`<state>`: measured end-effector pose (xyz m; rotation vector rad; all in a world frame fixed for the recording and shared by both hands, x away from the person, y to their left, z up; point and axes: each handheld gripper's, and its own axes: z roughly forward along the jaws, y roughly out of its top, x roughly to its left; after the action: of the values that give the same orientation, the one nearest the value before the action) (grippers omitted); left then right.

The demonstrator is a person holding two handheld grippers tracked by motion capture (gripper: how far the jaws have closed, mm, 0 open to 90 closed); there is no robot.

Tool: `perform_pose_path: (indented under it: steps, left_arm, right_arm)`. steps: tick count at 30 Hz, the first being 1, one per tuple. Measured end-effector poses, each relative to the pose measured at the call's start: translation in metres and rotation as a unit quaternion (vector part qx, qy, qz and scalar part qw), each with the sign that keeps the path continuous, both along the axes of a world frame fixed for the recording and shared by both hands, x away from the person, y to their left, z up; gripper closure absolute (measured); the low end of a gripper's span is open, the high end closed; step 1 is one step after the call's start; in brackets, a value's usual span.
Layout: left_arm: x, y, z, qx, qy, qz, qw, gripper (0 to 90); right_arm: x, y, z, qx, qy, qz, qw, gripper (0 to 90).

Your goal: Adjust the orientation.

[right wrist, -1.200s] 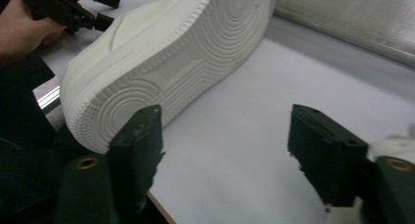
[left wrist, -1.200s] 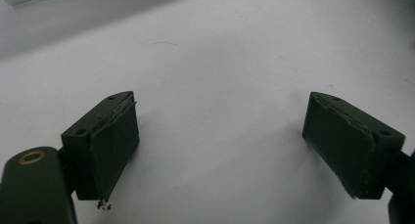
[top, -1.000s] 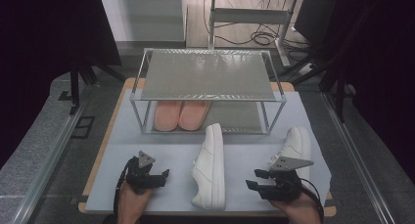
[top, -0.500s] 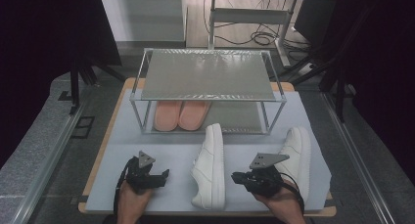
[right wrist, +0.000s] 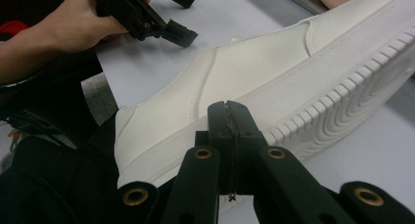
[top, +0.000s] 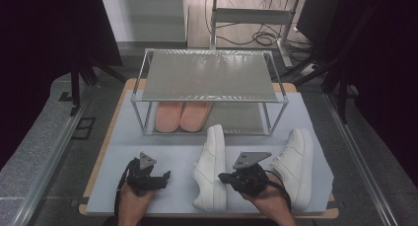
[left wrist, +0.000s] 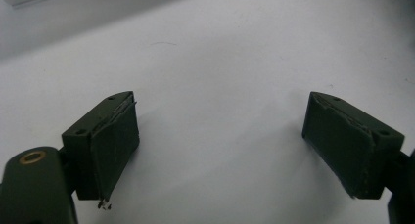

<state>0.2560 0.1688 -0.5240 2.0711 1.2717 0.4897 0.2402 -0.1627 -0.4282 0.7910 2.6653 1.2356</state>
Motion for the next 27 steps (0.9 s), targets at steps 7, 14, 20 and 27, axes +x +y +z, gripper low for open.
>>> perform_pose_path:
  steps: [7,14,20,27]
  left_arm:
    - [0.0,0.0,0.0,0.0,0.0,0.0,1.0,13.7]
    - [0.0,-0.001,0.0,-0.004,-0.002,0.003,1.0,13.8]
    - [0.0,-0.001,0.0,-0.004,-0.001,0.002,1.0,13.8]
    - [0.0,0.0,0.0,0.0,0.0,0.0,1.0,13.8]
  right_arm:
    - [0.0,0.008,0.0,0.0,0.002,0.011,0.9999,89.4]
    - [-0.001,0.01,-0.003,-0.017,0.005,0.009,0.9998,89.6]
    - [-0.003,-0.001,-0.004,-0.015,0.013,0.002,0.9998,89.7]
    - [-0.005,-0.01,-0.004,-0.008,0.016,-0.006,0.9998,89.7]
